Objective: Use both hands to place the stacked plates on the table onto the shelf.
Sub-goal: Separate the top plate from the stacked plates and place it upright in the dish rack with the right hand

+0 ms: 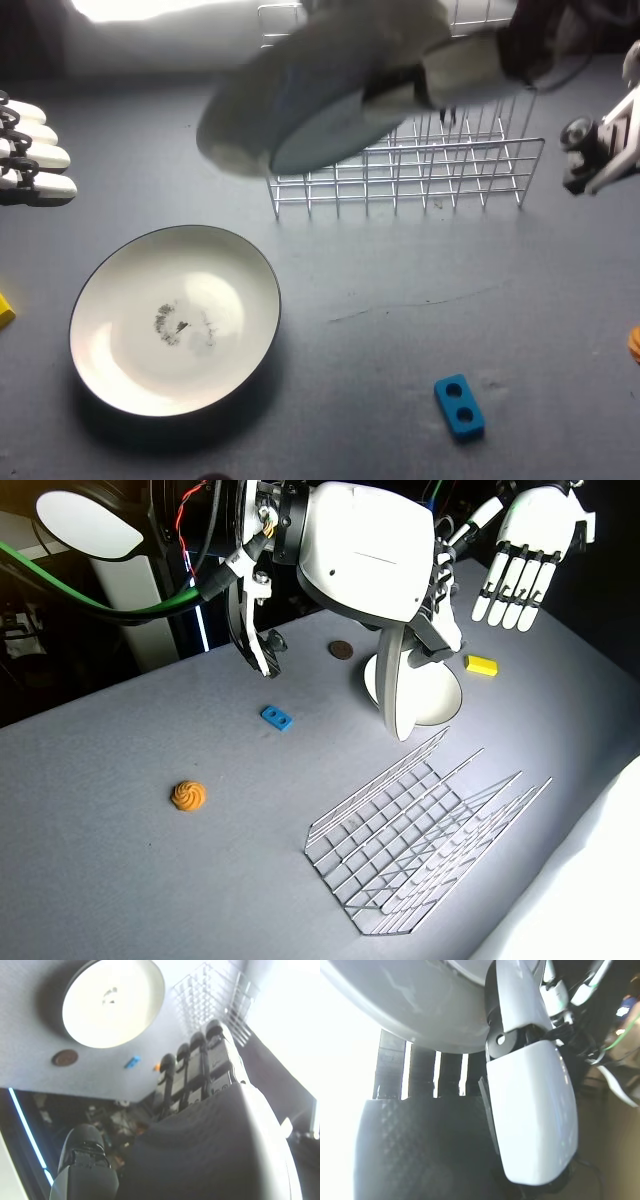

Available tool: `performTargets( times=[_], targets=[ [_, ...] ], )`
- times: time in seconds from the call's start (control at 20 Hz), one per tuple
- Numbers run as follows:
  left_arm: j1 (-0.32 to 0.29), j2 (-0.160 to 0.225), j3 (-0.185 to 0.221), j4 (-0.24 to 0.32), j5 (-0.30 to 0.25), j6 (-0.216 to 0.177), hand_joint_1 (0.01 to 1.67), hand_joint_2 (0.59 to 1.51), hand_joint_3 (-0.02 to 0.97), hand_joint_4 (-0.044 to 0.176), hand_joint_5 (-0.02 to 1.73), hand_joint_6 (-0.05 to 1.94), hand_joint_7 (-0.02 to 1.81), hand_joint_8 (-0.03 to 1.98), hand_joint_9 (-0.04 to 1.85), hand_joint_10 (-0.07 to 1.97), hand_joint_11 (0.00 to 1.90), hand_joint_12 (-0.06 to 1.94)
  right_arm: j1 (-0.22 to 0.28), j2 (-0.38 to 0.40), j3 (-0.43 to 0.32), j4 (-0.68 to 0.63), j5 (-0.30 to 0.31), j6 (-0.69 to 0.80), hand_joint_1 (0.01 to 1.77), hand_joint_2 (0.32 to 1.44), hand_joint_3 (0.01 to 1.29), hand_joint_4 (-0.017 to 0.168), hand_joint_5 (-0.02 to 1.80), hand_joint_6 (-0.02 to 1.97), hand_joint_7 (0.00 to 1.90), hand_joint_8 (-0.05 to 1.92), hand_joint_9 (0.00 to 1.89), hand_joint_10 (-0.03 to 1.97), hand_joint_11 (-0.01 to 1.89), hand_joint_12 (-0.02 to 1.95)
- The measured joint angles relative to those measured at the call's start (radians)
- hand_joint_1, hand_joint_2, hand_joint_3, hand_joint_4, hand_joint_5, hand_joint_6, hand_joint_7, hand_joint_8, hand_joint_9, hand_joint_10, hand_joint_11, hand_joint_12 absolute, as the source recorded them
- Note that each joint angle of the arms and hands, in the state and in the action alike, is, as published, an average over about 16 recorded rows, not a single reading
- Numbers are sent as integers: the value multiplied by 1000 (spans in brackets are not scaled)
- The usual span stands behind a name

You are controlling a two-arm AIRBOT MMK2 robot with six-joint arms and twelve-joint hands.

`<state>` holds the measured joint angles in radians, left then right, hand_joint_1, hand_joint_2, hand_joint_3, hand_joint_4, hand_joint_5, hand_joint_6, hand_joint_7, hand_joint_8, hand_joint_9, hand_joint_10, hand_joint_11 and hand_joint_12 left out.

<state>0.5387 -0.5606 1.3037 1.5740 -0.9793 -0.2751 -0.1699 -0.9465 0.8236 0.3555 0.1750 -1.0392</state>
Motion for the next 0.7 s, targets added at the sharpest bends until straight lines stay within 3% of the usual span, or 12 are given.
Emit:
performTargets(
  times=[0.4,0.7],
  targets=[
    [-18,-28,7,32,-4,-29,13,1090,19,5,84,8,47,-3,21,19,22,9,52,9,87,82,-37,101,1333,1018,16,-6,875,1040,988,895,945,1137,718,1165],
    [12,-50,3,54,-4,-50,12,1093,20,5,73,8,39,-3,19,19,20,9,79,4,151,40,-92,173,1335,1018,16,-8,889,972,1006,863,986,1086,764,1147]
  ],
)
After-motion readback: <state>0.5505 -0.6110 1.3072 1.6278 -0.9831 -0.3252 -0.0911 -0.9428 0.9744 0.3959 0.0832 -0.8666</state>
